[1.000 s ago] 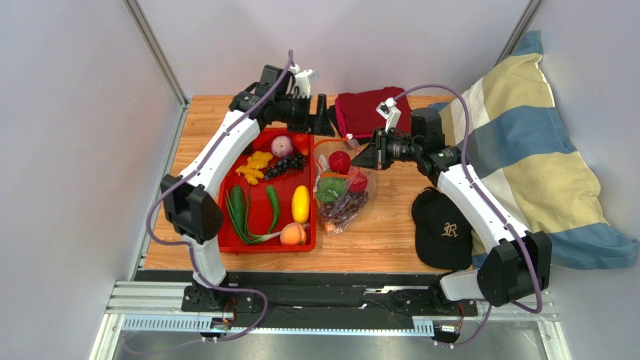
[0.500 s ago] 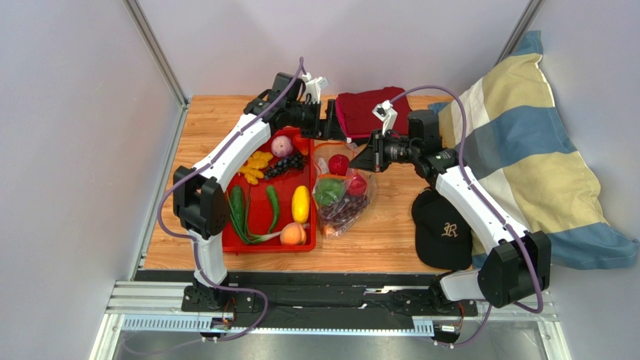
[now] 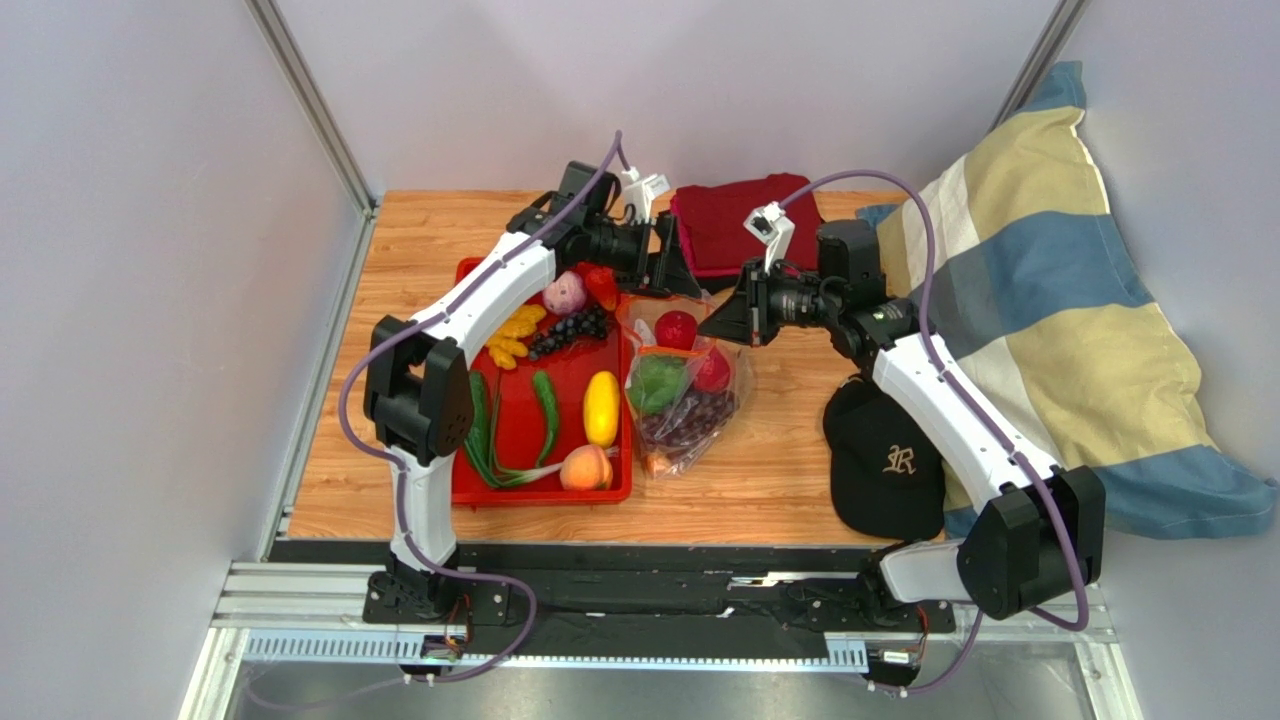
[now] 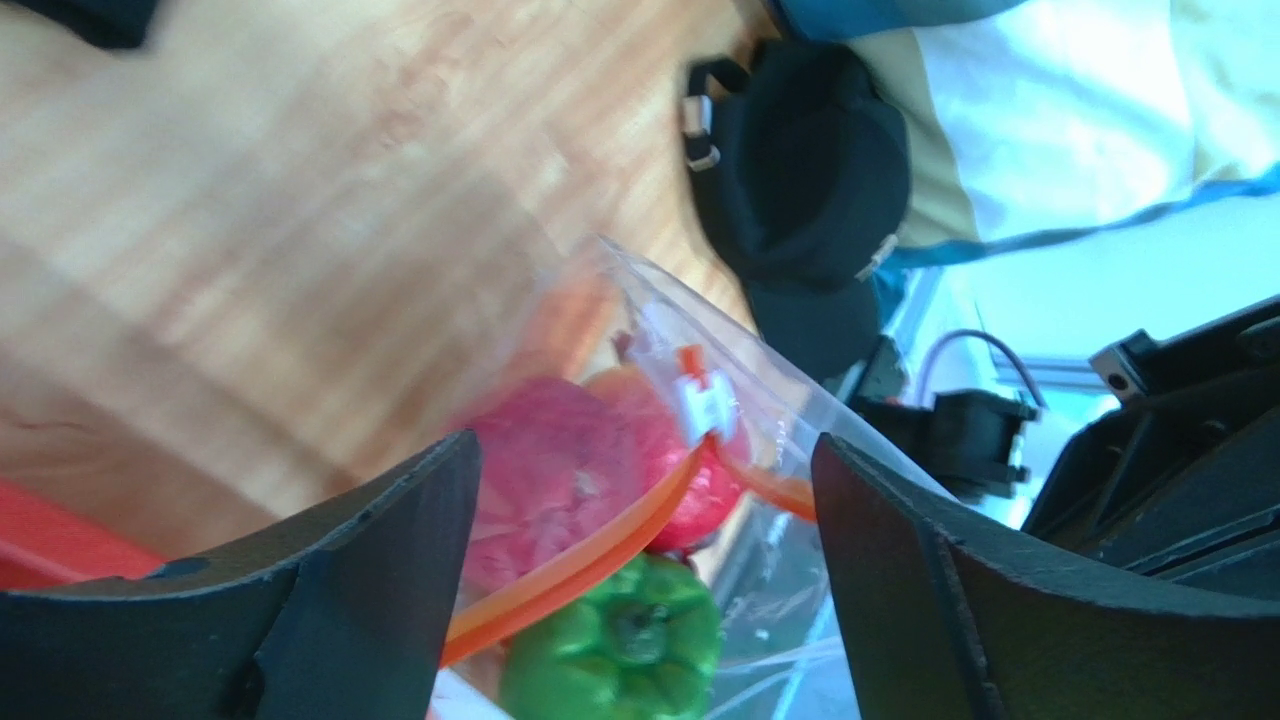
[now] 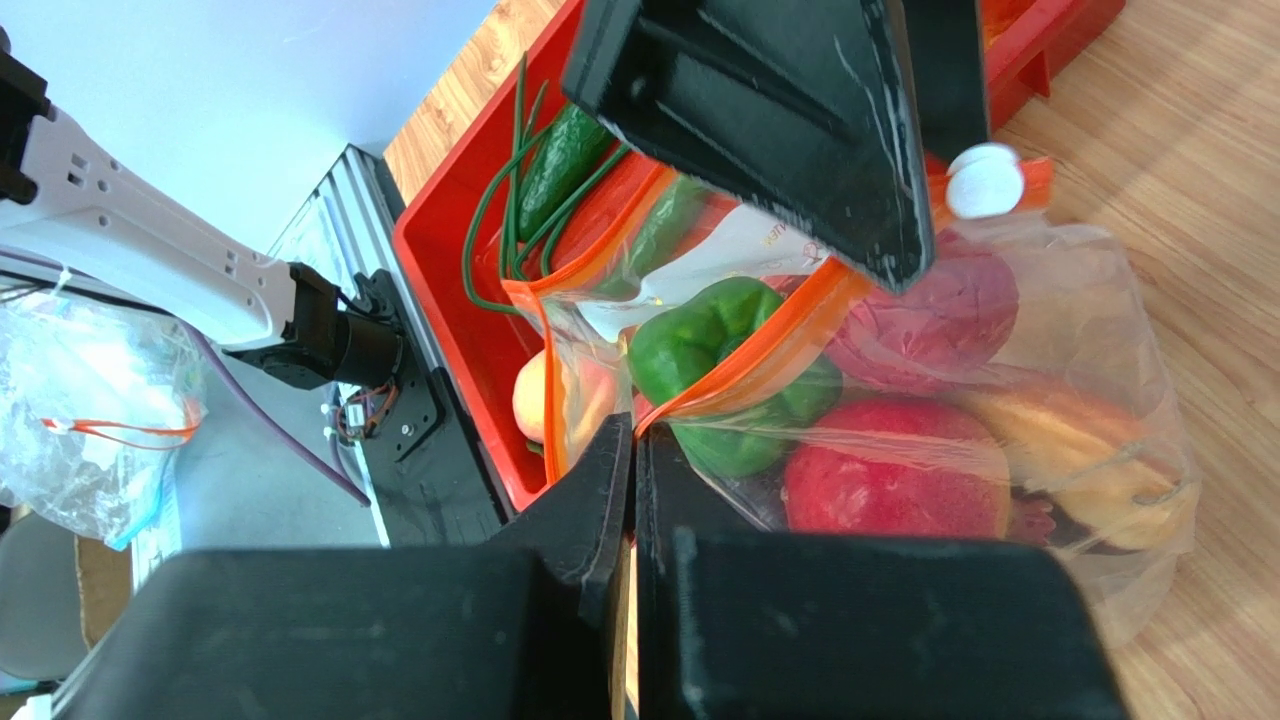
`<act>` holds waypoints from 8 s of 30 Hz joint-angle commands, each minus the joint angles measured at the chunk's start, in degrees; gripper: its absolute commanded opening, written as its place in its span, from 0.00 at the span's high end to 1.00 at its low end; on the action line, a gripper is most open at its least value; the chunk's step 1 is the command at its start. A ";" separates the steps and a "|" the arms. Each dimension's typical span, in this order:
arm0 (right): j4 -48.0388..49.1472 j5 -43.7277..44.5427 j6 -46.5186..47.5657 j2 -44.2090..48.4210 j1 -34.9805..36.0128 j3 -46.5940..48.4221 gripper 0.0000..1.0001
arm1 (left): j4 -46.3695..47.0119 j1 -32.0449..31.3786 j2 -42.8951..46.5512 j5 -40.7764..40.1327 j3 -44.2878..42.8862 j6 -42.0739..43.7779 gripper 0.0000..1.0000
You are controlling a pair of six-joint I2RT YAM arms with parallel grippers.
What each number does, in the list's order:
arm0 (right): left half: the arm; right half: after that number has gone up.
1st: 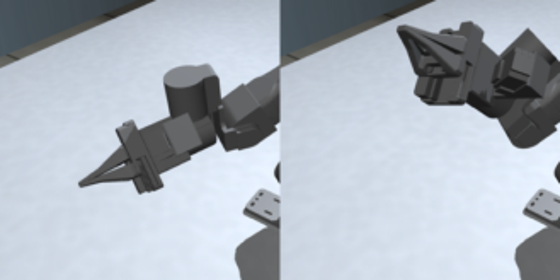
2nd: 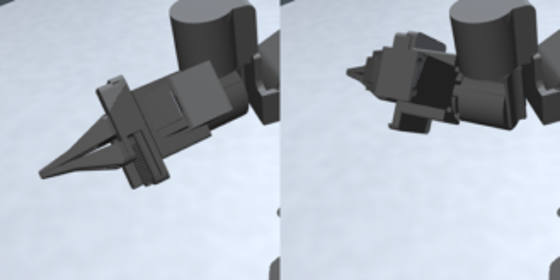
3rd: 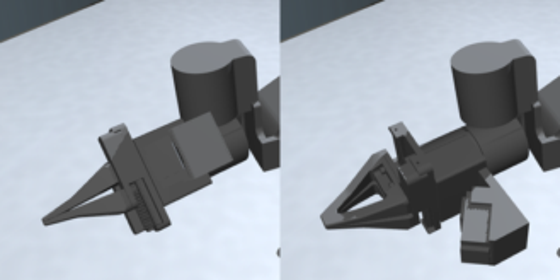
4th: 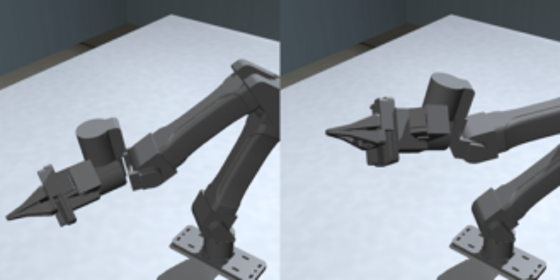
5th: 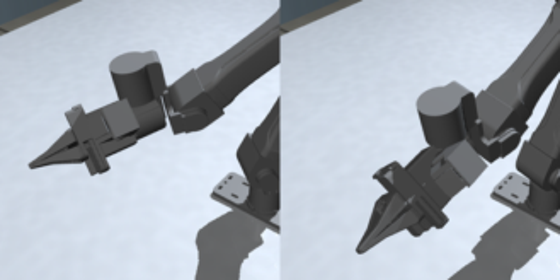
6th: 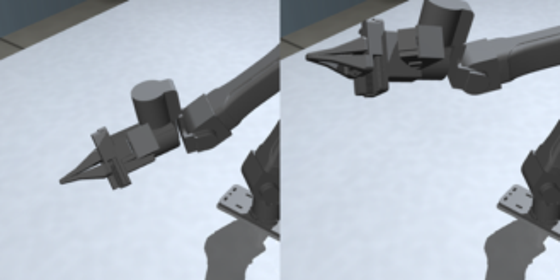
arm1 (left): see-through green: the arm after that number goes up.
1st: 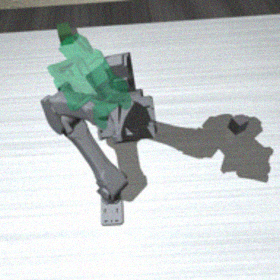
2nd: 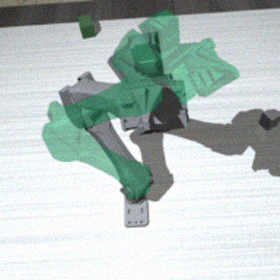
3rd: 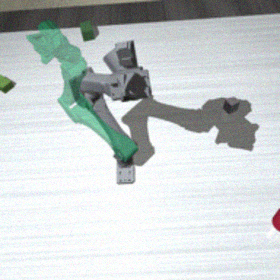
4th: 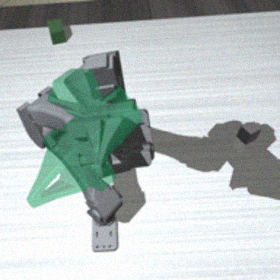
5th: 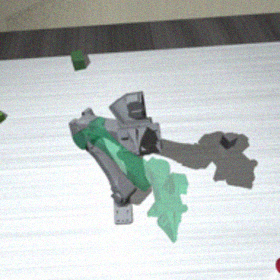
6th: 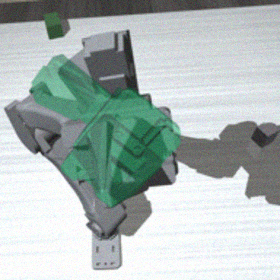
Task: Place the food in the zip-top bag and seal the zipper
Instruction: Zip the zipper food storage bag at the center of the board, then place the zipper food storage bag at the center of the board.
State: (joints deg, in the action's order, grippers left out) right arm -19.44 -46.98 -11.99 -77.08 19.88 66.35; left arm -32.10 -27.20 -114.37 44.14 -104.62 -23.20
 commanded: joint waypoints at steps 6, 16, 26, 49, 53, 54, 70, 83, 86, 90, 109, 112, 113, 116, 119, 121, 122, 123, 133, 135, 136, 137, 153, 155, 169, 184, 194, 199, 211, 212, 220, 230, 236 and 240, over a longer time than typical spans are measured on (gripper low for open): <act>1.25 -1.97 3.99 0.44 1.57 0.18 1.00 | 3.88 -2.07 3.54 4.47 1.52 -6.33 0.32; 0.72 0.05 5.13 0.52 2.45 0.54 1.00 | -1.30 -2.15 2.66 6.57 -2.16 -4.31 1.00; -3.85 -7.07 8.12 6.66 -1.59 0.98 0.16 | -9.29 -4.35 0.90 10.09 -9.46 4.82 1.00; -9.13 -13.22 41.87 19.77 -12.23 -13.52 0.46 | -26.88 -16.48 -2.00 17.30 -21.42 26.10 1.00; -7.63 -14.28 40.29 19.77 -11.01 -13.79 0.49 | -27.41 -17.53 -1.82 16.33 -21.59 27.07 1.00; -7.45 -14.10 40.38 19.86 -10.48 -14.14 0.49 | -27.41 -17.80 -2.09 16.24 -21.85 26.98 1.00; -8.85 -12.00 42.48 24.69 -8.36 -15.19 1.00 | -27.24 -20.35 -3.06 10.36 -26.08 26.37 0.80; -11.23 -11.46 42.66 28.04 -8.36 -16.43 1.00 | -13.52 -20.35 9.16 2.44 -11.31 28.04 0.56; -10.88 -11.82 42.22 27.42 -8.28 -16.25 1.00 | -12.82 -20.44 9.16 3.76 -11.92 27.95 0.51; -10.53 -11.91 42.49 27.33 -8.36 -16.16 1.00 | -12.55 -20.88 8.90 4.55 -12.01 28.30 0.43; -10.53 -12.17 41.96 26.46 -7.84 -15.11 1.00 | -12.55 -22.55 7.67 4.99 -11.31 30.50 0.69; -10.88 -11.99 41.96 26.01 -7.84 -14.67 1.00 | -13.25 -22.55 8.02 5.17 -10.70 31.37 0.79; -10.97 -11.91 41.96 26.10 -7.84 -14.67 1.00 | -13.69 -22.55 8.19 5.34 -10.17 31.81 0.83; -11.14 -11.38 41.96 26.71 -7.84 -15.10 1.00 | -14.75 -22.55 9.16 5.17 -8.51 33.31 0.90; -10.62 -11.29 41.52 27.07 -7.84 -15.72 1.00 | -14.84 -22.55 9.86 5.17 -7.36 33.57 1.00; -10.09 -11.29 41.08 27.07 -7.92 -15.81 1.00 | -15.01 -22.54 10.04 4.47 -7.27 33.40 1.00; -9.92 -11.29 40.99 27.07 -7.84 -15.72 1.00 | -15.01 -22.46 10.04 4.20 -7.27 33.31 1.00; -9.74 -11.38 40.82 27.07 -7.84 -15.63 1.00 | -14.84 -22.46 10.04 4.03 -7.27 33.31 0.96; -9.74 -12.17 40.99 26.63 -7.84 -14.93 1.00 | -13.34 -22.55 7.67 4.02 -11.04 29.88 0.54; -9.83 -12.26 41.08 26.54 -7.84 -14.93 1.00 | -13.25 -22.55 7.58 4.64 -11.31 29.79 0.57; -9.91 -12.26 41.17 26.45 -7.84 -14.84 1.00 | -13.25 -22.55 7.67 4.81 -11.31 29.79 0.58; -9.83 -12.26 41.17 26.54 -7.84 -14.84 1.00 | -12.99 -22.55 7.58 4.90 -11.14 29.53 0.59; -8.33 -12.26 39.59 25.93 -7.49 -15.19 1.00 | -12.20 -22.55 7.05 6.04 -10.26 29.26 0.83; -8.07 -11.99 39.32 25.93 -7.49 -15.11 1.00 | -12.55 -22.46 7.49 5.61 -9.29 29.53 0.92; -8.07 -8.65 37.48 27.33 -7.84 -15.63 1.00 | -19.58 -19.47 11.80 1.92 -2.70 37.00 0.93; -8.60 -6.19 35.72 29.44 -10.21 -16.95 1.00 | -24.59 -16.84 15.22 -0.10 0.47 40.69 0.94; -8.16 -3.12 35.10 32.69 -12.05 -19.94 1.00 | -28.37 -13.76 19.00 -3.88 2.48 43.50 0.93; -7.81 -2.41 34.05 33.48 -13.99 -20.55 1.00 | -30.83 -11.83 21.28 -6.25 4.42 46.22 0.93; -7.45 -1.45 32.99 34.63 -19.26 -21.96 1.00 | -33.03 -4.88 26.21 -10.74 10.31 49.74 0.92; -7.45 -1.45 32.91 34.63 -19.44 -21.96 1.00 | -33.20 -4.27 26.47 -11.52 10.75 50.09 0.92; -7.37 -2.68 32.21 32.00 -22.43 -21.79 1.00 | -32.68 -0.40 26.92 -8.47 9.79 48.79 0.94; -4.13 1.45 31.59 17.50 -22.43 -18.02 1.00 | -27.86 -0.48 14.80 -6.43 -1.02 40.79 0.96; 1.68 8.12 32.29 5.29 -22.43 -14.41 1.00 | -20.82 -0.48 4.61 -13.19 -10.06 36.13 0.93; 1.96 13.21 34.31 -4.20 -22.52 -8.89 1.00 | -21.25 -0.48 -5.05 -13.12 -16.58 34.10 0.92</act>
State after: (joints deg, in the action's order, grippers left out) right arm -20.71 -41.41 19.79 -74.78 -2.13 51.88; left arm -55.94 -28.34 -113.49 33.19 -115.66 14.83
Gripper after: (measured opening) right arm 0.006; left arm 0.109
